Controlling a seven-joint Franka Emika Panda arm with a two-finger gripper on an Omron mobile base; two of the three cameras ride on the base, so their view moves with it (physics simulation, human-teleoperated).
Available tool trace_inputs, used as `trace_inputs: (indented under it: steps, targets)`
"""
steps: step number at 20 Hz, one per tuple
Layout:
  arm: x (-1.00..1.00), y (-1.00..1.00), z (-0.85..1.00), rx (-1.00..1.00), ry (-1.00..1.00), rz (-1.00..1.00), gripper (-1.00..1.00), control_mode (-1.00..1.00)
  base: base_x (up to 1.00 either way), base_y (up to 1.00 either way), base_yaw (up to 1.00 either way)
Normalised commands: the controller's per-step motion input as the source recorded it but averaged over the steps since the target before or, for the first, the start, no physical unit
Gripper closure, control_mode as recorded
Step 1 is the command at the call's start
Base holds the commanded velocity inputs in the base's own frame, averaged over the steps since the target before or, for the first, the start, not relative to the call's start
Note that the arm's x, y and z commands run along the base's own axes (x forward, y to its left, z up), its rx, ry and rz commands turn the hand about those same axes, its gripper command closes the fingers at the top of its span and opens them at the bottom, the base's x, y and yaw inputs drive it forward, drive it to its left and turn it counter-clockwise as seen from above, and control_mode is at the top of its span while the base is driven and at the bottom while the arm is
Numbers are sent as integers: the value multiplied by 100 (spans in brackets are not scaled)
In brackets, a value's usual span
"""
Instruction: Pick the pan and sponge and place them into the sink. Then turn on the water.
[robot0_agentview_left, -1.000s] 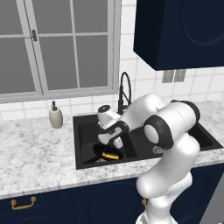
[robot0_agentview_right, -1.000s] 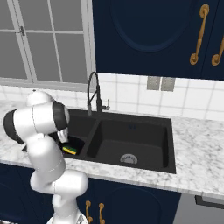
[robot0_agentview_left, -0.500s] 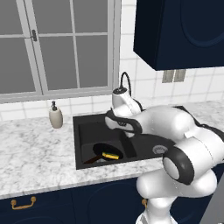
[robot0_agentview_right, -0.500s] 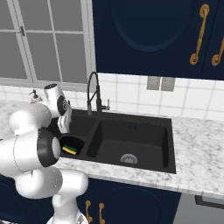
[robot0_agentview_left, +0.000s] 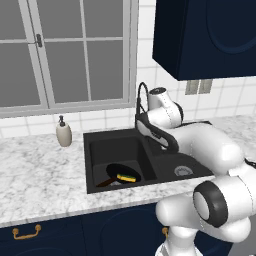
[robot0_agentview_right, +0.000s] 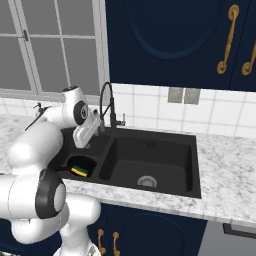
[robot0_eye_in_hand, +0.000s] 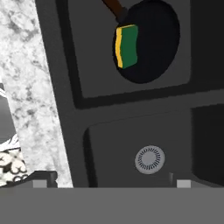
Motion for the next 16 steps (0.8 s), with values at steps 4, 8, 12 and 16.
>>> trace_inputs:
  steps: [4,8,12,16]
  targets:
    - [4,-84,15,5,11,-56,-100,-100,0,0,0]
    - [18,-89,0,12,5,-63,-100,-100,0,0,0]
    - [7,-96,0,45,0,-48,-100,-100,0,0,0]
    - [0,-67,-2,36,-1,-42,-100,-100,0,0,0]
